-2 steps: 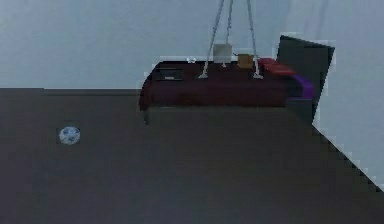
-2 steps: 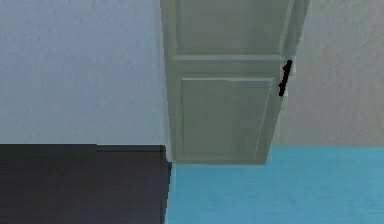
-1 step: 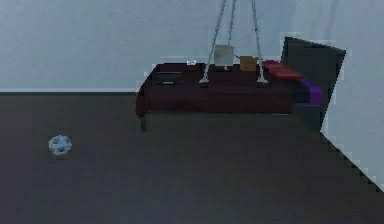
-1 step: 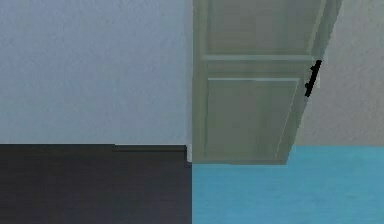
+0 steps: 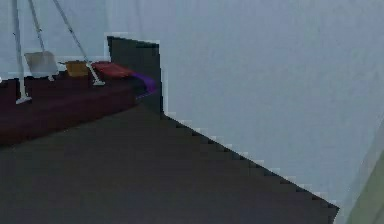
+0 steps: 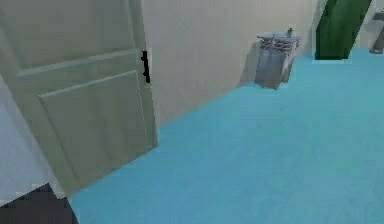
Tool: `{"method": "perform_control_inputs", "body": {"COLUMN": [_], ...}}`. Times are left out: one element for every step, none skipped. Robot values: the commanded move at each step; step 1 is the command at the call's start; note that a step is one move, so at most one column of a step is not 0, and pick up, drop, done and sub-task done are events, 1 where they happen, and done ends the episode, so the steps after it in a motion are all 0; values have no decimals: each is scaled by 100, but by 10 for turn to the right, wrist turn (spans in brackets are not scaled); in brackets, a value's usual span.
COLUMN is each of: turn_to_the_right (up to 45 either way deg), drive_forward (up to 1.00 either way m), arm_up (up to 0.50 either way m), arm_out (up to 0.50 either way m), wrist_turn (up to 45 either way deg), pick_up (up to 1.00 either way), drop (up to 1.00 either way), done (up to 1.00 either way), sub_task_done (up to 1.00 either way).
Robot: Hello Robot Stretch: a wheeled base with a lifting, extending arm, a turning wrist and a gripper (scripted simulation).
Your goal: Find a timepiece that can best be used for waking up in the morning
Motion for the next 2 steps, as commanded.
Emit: {"method": "perform_control_inputs", "body": {"turn_to_the_right": [450,0], "drive_forward": [0,25], "arm_up": [0,0], "arm_out": [0,0], "wrist_turn": [0,0], "pick_up": [0,0], "drop": [0,0], "done": [0,0], "sub_task_done": [0,0]}}
